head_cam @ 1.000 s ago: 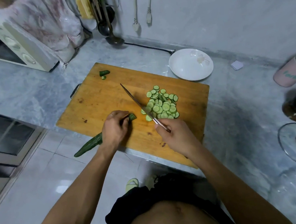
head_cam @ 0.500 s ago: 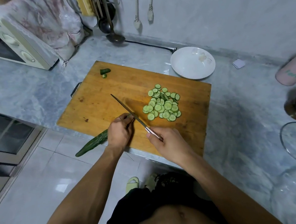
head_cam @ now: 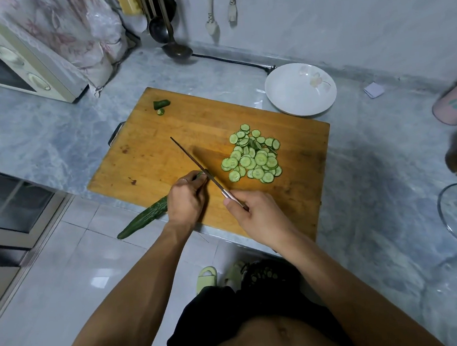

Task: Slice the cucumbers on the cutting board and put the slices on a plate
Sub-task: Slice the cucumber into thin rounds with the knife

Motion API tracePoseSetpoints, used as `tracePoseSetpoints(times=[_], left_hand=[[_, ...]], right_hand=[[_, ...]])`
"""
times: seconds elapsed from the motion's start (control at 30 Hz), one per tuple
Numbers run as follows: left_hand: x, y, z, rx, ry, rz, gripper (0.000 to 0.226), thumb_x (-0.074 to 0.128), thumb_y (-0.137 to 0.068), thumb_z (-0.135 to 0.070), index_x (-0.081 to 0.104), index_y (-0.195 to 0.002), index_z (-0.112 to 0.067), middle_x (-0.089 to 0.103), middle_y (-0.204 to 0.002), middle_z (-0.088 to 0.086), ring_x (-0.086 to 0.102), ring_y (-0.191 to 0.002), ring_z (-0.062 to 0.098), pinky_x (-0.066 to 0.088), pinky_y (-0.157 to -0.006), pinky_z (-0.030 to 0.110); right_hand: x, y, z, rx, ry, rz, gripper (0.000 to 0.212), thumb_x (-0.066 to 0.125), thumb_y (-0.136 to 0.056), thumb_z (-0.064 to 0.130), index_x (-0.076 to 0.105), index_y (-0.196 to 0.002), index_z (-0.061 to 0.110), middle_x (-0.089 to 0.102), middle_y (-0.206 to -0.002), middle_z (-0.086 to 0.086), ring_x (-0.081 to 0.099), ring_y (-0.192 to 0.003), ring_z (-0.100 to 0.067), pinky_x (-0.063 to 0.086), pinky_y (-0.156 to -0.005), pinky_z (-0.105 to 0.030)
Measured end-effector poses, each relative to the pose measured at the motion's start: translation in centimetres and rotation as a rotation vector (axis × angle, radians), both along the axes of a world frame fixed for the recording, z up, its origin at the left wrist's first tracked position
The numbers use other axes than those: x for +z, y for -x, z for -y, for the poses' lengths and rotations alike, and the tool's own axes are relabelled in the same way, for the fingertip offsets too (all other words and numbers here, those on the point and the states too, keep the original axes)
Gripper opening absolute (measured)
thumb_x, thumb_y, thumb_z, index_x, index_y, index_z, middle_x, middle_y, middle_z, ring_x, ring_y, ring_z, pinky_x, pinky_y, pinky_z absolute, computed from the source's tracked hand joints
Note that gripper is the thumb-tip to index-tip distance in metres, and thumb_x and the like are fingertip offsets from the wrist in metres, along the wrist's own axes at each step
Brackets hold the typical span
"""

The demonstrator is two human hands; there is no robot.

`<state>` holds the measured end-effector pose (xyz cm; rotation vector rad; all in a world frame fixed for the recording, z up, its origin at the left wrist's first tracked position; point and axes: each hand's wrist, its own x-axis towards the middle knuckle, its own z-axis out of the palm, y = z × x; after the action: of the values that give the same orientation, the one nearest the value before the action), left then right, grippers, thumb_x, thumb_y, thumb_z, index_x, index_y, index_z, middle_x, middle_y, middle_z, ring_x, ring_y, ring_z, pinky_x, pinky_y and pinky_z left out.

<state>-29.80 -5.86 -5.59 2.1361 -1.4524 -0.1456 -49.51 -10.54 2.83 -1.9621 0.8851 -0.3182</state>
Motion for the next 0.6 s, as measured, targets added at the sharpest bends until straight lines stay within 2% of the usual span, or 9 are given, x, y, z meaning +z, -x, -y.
tracePoseSetpoints(times=[0.07,0.17,0.4,0.47,0.6], left_hand=[[0.0,0.1,0.0,0.000,0.008,0.005,0.031,0.050,-0.088,-0.016,0.074,-0.107,-0.014,0.068,-0.117,0.000,0.064,-0.086,0.031,0.049,-0.060,0.029],[0.0,0.4,0.1,0.020,0.036,-0.011,0.023,0.058,-0.089,-0.009,0.074,-0.105,-0.010,0.069,-0.113,0.004,0.064,-0.087,0.032,0.052,-0.061,0.032],[0.1,0.6,0.1,0.023,0.055,-0.004,0.026,0.055,-0.088,-0.011,0.075,-0.105,-0.009,0.070,-0.112,0.006,0.064,-0.088,0.032,0.051,-0.062,0.030],[0.4,0.6,0.1,0.028,0.056,0.001,0.026,0.056,-0.088,-0.010,0.075,-0.106,-0.010,0.070,-0.113,0.006,0.065,-0.088,0.031,0.051,-0.064,0.030],[0.5,0.7,0.1,0.034,0.050,-0.019,0.025,0.057,-0.089,-0.010,0.075,-0.105,-0.010,0.071,-0.113,0.004,0.066,-0.090,0.030,0.050,-0.068,0.027]], right_hand=[[-0.3,-0.3,0.0,-0.014,-0.020,0.032,0.027,0.053,-0.102,0.034,0.067,-0.090,0.014,0.041,-0.055,0.007,0.038,-0.053,-0.006,0.031,-0.051,-0.021],[-0.8,-0.9,0.2,-0.042,-0.056,0.063,0.028,0.053,-0.102,0.030,0.059,-0.079,0.016,0.032,-0.051,0.008,0.032,-0.047,-0.007,0.024,-0.046,-0.017],[-1.8,-1.2,0.6,-0.052,-0.040,0.025,0.028,0.051,-0.103,0.033,0.060,-0.082,0.015,0.036,-0.054,0.007,0.032,-0.048,-0.008,0.028,-0.047,-0.026],[-1.9,-1.2,0.8,-0.094,-0.101,0.022,0.030,0.051,-0.103,0.035,0.061,-0.084,0.014,0.039,-0.054,0.006,0.034,-0.047,-0.008,0.031,-0.046,-0.029],[-1.8,-0.8,1.3,-0.192,-0.279,0.065,0.034,0.049,-0.103,0.038,0.061,-0.082,0.014,0.045,-0.058,-0.006,0.040,-0.045,-0.017,0.037,-0.042,-0.029]])
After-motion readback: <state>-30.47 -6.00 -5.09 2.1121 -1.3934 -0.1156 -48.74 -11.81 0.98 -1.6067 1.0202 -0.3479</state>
